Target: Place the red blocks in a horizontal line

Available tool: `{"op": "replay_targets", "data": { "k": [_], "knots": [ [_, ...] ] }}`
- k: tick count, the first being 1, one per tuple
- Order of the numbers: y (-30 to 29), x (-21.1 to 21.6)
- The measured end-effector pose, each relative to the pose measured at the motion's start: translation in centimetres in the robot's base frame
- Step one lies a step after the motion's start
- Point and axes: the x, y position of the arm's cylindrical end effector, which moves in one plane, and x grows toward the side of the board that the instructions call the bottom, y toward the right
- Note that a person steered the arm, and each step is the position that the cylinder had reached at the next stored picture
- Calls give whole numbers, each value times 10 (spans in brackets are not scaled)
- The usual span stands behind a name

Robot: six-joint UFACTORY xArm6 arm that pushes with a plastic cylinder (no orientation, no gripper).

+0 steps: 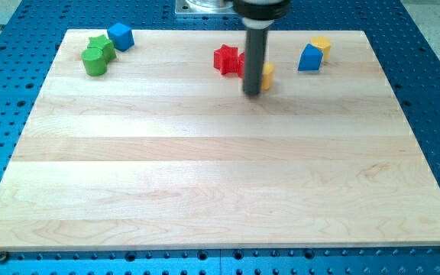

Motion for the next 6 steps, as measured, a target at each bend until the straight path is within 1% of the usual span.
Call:
{"op": "replay_targets", "data": {
  "k": [1,2,3,4,5,6],
  "knots": [
    [26,-14],
    [-16,30],
    [-67,-5],
    [-41,-23],
    [26,-31],
    [-52,4]
  ]
}}
